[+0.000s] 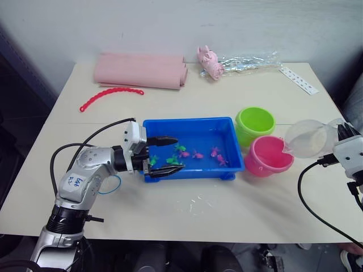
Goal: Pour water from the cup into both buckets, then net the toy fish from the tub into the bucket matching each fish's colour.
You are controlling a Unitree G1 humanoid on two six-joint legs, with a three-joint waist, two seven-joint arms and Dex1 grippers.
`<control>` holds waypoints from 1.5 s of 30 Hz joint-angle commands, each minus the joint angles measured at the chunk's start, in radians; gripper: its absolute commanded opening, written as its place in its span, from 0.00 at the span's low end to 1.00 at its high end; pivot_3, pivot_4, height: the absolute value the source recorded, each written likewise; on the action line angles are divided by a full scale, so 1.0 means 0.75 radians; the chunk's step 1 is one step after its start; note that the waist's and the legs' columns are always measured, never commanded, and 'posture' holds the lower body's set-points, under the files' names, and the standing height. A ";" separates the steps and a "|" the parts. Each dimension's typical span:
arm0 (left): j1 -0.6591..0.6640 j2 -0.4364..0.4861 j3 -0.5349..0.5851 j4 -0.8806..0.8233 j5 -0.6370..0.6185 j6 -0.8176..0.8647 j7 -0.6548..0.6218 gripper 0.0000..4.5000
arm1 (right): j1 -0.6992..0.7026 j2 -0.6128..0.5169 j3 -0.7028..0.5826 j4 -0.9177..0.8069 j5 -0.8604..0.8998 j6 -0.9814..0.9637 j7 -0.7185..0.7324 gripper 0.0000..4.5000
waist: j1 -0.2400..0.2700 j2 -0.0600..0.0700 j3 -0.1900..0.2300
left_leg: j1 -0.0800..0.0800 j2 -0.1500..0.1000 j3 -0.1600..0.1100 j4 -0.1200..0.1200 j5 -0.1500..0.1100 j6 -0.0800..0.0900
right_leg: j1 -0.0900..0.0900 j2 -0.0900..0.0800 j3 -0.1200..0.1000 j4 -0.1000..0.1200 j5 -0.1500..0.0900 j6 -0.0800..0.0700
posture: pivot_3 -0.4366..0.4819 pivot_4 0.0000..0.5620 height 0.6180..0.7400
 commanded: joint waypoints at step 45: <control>0.024 0.013 0.088 0.000 -0.035 -0.059 -0.005 1.00 | -0.101 0.018 -0.044 0.095 0.223 -0.049 -0.001 0.02 | -0.001 0.000 0.000 | 0.000 0.000 0.000 0.001 0.000 0.001 | 0.000 0.000 0.000 0.002 0.000 0.000 | 0.48 0.27 1.00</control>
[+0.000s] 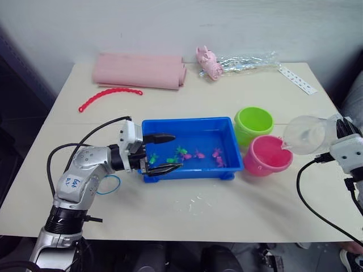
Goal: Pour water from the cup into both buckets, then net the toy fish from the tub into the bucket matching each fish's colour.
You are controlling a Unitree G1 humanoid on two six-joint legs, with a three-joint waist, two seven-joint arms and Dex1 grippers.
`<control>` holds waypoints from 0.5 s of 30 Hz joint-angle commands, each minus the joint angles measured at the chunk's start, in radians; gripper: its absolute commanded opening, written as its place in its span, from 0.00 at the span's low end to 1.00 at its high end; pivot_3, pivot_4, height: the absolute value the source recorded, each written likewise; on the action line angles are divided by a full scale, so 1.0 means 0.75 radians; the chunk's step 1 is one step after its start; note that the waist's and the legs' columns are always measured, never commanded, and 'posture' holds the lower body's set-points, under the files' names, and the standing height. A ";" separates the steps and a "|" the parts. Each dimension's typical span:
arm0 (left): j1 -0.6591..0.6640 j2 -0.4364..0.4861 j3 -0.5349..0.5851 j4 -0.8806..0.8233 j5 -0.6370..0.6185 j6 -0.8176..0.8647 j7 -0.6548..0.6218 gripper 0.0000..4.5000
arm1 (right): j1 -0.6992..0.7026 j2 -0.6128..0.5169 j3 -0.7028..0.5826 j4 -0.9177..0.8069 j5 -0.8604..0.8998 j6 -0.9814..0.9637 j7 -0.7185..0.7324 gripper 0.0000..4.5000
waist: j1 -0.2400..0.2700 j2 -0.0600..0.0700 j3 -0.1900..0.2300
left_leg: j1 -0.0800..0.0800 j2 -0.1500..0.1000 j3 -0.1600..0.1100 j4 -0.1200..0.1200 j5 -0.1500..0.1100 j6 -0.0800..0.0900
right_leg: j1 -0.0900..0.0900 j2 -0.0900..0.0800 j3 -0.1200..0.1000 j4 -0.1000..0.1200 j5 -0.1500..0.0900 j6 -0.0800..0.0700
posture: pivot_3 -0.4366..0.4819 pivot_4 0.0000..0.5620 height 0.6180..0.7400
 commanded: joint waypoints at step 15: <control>-0.158 -0.023 0.193 0.155 -0.076 0.092 0.143 1.00 | -0.394 -0.087 0.014 0.049 0.297 0.467 0.061 0.02 | 0.000 0.000 0.000 | 0.000 0.000 0.000 0.001 0.001 0.000 | -0.001 0.000 0.000 0.001 0.000 0.000 | 0.48 0.27 1.00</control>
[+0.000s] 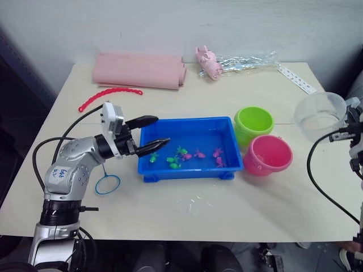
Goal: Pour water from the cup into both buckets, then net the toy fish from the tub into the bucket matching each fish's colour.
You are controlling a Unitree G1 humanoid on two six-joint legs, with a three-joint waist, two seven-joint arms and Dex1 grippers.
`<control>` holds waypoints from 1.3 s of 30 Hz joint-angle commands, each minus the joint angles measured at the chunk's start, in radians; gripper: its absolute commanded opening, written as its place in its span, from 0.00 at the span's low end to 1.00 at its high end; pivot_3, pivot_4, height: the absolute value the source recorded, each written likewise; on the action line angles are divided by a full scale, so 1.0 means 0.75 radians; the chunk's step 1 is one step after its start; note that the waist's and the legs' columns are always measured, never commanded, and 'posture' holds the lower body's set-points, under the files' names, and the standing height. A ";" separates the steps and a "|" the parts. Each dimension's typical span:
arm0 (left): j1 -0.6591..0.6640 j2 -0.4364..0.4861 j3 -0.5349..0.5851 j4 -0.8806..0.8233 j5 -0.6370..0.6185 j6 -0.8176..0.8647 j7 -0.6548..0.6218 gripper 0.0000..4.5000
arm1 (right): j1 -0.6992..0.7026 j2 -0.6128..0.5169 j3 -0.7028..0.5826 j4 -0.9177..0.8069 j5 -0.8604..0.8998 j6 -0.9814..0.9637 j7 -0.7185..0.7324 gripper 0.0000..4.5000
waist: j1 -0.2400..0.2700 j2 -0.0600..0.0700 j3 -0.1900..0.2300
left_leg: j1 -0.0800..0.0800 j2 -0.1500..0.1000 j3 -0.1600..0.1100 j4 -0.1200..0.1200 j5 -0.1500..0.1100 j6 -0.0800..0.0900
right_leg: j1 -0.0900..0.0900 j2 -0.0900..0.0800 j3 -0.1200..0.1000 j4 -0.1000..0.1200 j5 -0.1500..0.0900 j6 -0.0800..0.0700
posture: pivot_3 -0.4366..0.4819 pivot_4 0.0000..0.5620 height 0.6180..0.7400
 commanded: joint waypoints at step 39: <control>-0.028 -0.093 -0.111 -0.078 0.146 -0.028 0.138 1.00 | -0.528 -0.236 0.626 0.654 -0.876 -0.672 -0.475 0.02 | -0.002 -0.001 0.000 | -0.022 0.000 -0.002 0.009 0.001 0.002 | -0.021 0.002 -0.004 0.015 0.000 0.000 | 0.48 0.27 1.00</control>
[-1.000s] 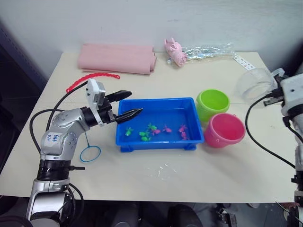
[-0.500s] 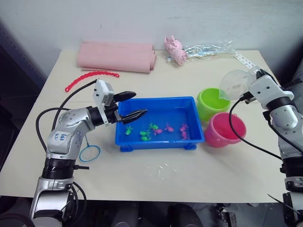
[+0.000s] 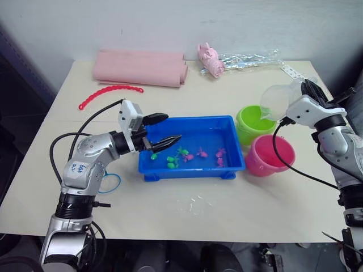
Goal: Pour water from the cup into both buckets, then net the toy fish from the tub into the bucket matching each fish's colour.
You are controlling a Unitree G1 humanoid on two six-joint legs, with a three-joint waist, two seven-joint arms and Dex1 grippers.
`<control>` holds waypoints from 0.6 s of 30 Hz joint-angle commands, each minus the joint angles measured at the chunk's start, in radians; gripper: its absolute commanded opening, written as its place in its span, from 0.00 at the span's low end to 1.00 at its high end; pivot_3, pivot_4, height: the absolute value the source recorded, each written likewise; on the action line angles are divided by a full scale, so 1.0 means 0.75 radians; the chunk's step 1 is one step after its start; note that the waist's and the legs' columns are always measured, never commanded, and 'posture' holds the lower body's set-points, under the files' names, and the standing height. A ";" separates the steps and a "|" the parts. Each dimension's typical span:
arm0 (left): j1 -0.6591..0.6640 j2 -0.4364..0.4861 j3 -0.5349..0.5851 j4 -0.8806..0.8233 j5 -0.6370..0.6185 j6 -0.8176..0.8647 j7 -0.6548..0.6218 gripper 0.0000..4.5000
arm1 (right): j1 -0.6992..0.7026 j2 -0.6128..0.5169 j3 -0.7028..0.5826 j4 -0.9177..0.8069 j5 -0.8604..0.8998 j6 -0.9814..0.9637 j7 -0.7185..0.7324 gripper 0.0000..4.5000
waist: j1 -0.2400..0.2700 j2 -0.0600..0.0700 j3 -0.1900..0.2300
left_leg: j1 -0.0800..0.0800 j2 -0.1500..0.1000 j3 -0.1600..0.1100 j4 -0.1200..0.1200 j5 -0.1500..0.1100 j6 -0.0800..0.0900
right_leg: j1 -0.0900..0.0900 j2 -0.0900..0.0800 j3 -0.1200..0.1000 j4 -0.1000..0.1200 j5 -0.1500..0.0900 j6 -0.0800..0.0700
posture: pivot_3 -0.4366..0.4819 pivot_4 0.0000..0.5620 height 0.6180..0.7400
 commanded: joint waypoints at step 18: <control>0.049 -0.062 0.004 -0.097 -0.003 -0.018 0.059 1.00 | -0.038 -0.112 0.062 -0.011 -0.202 -0.100 -0.211 0.02 | 0.001 0.000 0.000 | 0.000 0.000 0.000 0.001 0.000 0.000 | 0.000 0.000 0.000 0.001 0.000 0.000 | 0.48 0.27 1.00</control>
